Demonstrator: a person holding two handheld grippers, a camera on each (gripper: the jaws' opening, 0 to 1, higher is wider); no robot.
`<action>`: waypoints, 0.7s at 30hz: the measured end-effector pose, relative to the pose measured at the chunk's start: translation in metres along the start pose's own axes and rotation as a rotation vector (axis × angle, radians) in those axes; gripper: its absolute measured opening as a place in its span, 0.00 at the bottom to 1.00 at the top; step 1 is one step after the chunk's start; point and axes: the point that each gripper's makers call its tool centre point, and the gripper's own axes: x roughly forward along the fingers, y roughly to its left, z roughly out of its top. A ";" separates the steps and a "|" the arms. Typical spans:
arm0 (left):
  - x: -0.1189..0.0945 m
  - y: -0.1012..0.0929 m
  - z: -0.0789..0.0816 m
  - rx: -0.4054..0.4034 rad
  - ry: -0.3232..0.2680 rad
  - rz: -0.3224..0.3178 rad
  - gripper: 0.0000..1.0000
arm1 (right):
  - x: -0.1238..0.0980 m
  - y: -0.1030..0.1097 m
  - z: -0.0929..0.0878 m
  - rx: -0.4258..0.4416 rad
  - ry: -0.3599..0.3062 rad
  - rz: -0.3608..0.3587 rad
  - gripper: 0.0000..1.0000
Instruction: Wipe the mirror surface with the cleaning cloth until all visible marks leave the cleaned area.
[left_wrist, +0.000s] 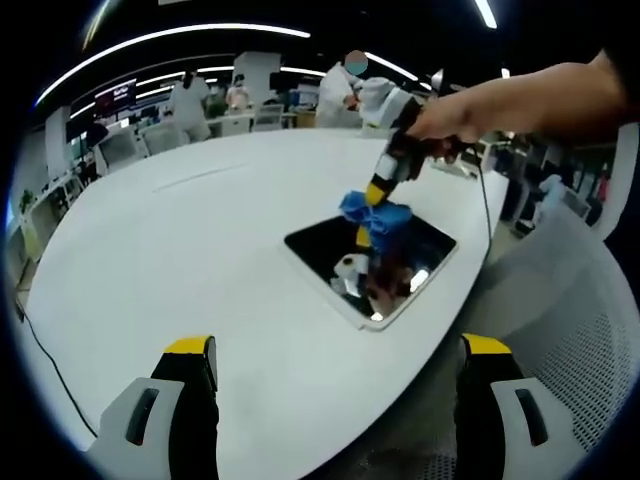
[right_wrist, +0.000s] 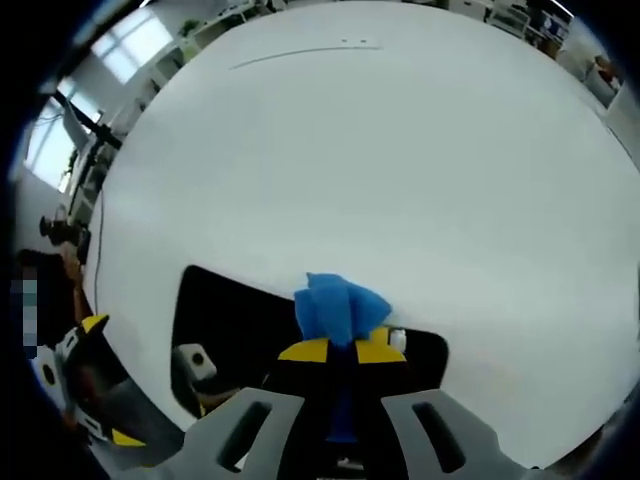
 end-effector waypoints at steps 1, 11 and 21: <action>0.000 0.000 0.000 0.001 0.002 0.000 1.00 | 0.000 0.000 0.000 0.002 -0.001 -0.002 0.01; 0.002 0.000 0.000 0.010 0.014 -0.006 1.00 | 0.000 0.000 0.000 0.021 -0.023 -0.008 0.01; 0.002 0.000 -0.001 0.003 0.019 -0.005 1.00 | -0.004 0.002 -0.015 0.023 -0.027 -0.015 0.01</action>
